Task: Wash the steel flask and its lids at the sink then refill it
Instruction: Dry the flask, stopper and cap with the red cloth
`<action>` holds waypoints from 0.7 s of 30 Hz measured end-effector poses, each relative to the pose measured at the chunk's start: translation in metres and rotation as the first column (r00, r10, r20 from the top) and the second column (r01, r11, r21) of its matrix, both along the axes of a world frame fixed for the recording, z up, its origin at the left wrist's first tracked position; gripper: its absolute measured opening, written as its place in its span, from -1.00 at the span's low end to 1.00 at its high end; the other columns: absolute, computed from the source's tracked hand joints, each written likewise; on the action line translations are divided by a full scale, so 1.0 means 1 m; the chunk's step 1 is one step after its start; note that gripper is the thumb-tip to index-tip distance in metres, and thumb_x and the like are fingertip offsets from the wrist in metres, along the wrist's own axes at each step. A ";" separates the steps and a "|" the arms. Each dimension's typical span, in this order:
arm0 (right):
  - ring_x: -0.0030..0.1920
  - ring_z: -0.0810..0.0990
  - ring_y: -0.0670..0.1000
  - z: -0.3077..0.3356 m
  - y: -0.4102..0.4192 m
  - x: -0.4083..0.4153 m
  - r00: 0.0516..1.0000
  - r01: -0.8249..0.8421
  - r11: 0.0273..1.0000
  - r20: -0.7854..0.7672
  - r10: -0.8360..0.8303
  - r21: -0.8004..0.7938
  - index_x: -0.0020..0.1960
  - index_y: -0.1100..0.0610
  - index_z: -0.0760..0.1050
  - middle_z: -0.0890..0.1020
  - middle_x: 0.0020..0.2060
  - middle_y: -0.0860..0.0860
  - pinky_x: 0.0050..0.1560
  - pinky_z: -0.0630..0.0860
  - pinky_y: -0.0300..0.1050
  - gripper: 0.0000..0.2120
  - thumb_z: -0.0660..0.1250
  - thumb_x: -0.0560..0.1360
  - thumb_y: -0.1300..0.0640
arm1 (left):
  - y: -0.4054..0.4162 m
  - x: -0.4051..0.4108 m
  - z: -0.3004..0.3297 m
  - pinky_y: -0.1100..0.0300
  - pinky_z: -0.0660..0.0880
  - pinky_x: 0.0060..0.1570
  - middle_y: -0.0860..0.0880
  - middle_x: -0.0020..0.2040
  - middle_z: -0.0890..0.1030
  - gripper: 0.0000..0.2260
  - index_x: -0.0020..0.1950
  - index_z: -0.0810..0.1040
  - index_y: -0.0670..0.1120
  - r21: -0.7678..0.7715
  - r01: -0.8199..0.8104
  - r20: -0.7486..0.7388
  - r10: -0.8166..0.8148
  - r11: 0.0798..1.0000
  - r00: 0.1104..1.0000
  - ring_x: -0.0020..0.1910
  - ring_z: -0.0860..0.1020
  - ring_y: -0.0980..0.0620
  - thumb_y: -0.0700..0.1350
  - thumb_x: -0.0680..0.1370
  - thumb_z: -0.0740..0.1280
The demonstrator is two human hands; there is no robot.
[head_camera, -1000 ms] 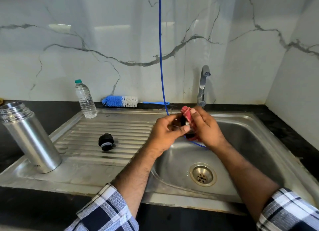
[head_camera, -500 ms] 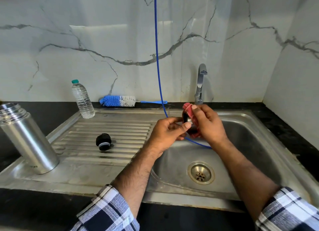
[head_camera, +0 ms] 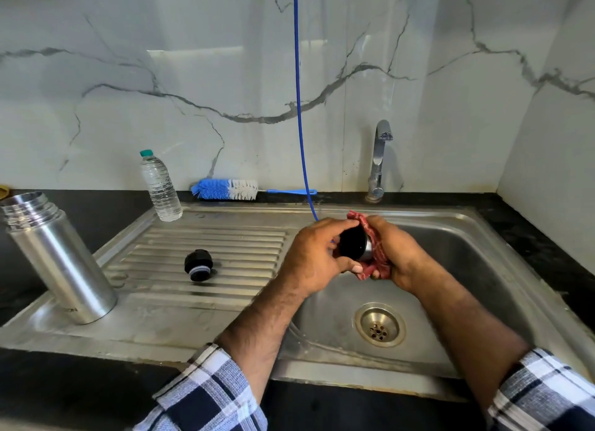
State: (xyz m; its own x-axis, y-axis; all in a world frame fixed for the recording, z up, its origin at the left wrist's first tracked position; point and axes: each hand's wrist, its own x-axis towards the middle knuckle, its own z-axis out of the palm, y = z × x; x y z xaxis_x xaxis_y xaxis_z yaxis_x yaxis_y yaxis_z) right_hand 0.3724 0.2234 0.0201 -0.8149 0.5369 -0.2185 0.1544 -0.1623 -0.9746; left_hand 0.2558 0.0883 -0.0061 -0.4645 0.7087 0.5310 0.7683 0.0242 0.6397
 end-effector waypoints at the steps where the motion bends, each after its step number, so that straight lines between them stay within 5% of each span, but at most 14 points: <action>1: -0.33 0.68 0.21 -0.002 0.001 -0.001 0.999 0.035 0.999 -0.021 -0.035 0.019 0.20 0.03 0.64 0.76 -0.12 0.19 -0.38 0.59 -0.04 -0.57 0.18 0.68 -0.25 | 0.001 0.002 0.001 0.16 0.67 0.10 0.17 0.10 0.63 -0.22 0.46 0.60 0.07 -0.006 0.004 0.116 -0.003 1.000 0.993 -0.01 0.64 0.13 -0.03 0.26 0.75; 3: -0.14 0.73 0.20 0.000 -0.002 -0.004 0.987 0.144 0.979 -0.089 -0.132 0.143 0.15 0.00 0.65 0.76 -0.04 0.15 -0.14 0.67 0.13 -0.60 0.20 0.69 -0.25 | 0.004 0.001 0.000 0.17 0.68 0.05 0.13 0.06 0.69 -0.18 0.50 0.56 0.08 0.007 -0.028 0.339 0.024 1.000 0.941 -0.09 0.67 0.07 0.16 0.27 0.72; 5: -0.10 0.72 0.09 0.002 -0.006 -0.006 0.965 0.240 0.912 -0.185 -0.187 0.334 0.12 0.00 0.62 0.73 -0.05 0.09 -0.22 0.68 0.02 -0.67 0.20 0.71 -0.20 | 0.005 -0.003 0.000 0.07 0.70 0.02 0.03 0.00 0.74 -0.23 0.46 0.59 0.00 0.005 -0.073 0.480 0.062 0.997 0.875 -0.08 0.72 -0.04 0.26 0.32 0.66; 8: -0.13 0.70 -0.07 0.001 -0.010 -0.005 0.941 0.304 0.791 -0.295 -0.164 0.531 0.07 -0.06 0.57 0.70 -0.12 -0.04 -0.21 0.59 -0.11 -0.76 0.23 0.71 -0.18 | 0.000 0.001 0.005 0.11 0.70 -0.04 -0.10 -0.05 0.77 -0.71 0.24 0.69 -0.12 0.098 0.045 0.659 -0.099 0.994 0.746 -0.09 0.74 -0.01 -0.12 0.54 0.58; 10: -0.21 0.72 -0.07 0.000 -0.015 -0.003 0.939 0.276 0.788 -0.331 -0.097 0.551 0.12 -0.03 0.55 0.69 -0.12 -0.02 -0.29 0.67 -0.06 -0.77 0.24 0.72 -0.15 | -0.005 0.004 0.010 0.12 0.69 -0.03 -0.15 -0.01 0.77 -0.75 0.24 0.69 -0.20 0.176 0.103 0.713 -0.199 0.979 0.673 -0.02 0.75 -0.02 -0.25 0.57 0.52; 12: -0.27 0.74 0.01 0.001 -0.019 -0.003 0.940 0.240 0.799 -0.337 -0.051 0.551 0.17 0.01 0.53 0.70 -0.11 0.05 -0.35 0.70 0.05 -0.76 0.24 0.72 -0.13 | -0.006 0.001 0.009 0.08 0.70 0.02 -0.14 0.03 0.78 -0.73 0.24 0.70 -0.15 0.194 0.108 0.683 -0.214 0.975 0.698 0.01 0.75 -0.03 -0.26 0.55 0.53; 16: -0.31 0.72 0.18 -0.001 -0.011 -0.006 0.988 0.099 0.924 -0.145 -0.048 0.370 0.16 -0.04 0.58 0.74 -0.16 0.09 -0.41 0.63 0.01 -0.61 0.15 0.70 -0.29 | -0.005 -0.010 0.001 0.14 0.65 0.21 0.06 0.12 0.72 -0.40 0.34 0.65 0.14 0.075 0.074 0.331 -0.095 0.994 0.939 0.11 0.69 0.08 -0.18 0.35 0.70; 18: -0.36 0.65 0.12 -0.003 -0.005 -0.004 1.000 0.000 0.974 -0.005 0.001 0.228 0.19 0.01 0.62 0.74 -0.21 0.14 -0.46 0.45 -0.16 -0.48 0.09 0.69 -0.35 | -0.004 -0.012 -0.003 0.17 0.62 0.27 0.12 0.21 0.64 -0.26 0.46 0.58 0.10 0.027 0.100 0.216 -0.104 0.995 0.971 0.21 0.65 0.11 -0.16 0.31 0.73; 21: -0.36 0.65 0.16 -0.004 -0.003 -0.004 0.998 0.046 0.984 -0.043 -0.039 0.175 0.22 -0.02 0.61 0.76 -0.16 0.17 -0.42 0.44 -0.15 -0.50 0.12 0.68 -0.36 | 0.000 -0.013 -0.003 0.20 0.64 0.17 0.14 0.20 0.65 -0.22 0.51 0.54 0.11 -0.011 0.049 0.193 -0.046 0.999 0.980 0.10 0.66 0.14 -0.10 0.33 0.72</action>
State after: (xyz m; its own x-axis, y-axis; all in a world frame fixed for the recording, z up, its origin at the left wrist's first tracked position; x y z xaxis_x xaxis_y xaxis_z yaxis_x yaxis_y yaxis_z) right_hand 0.3684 0.2208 0.0163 -0.7965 0.5985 -0.0862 0.1121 0.0061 -0.9937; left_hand 0.2431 0.0880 -0.0089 -0.5229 0.7397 0.4236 0.6310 0.0018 0.7758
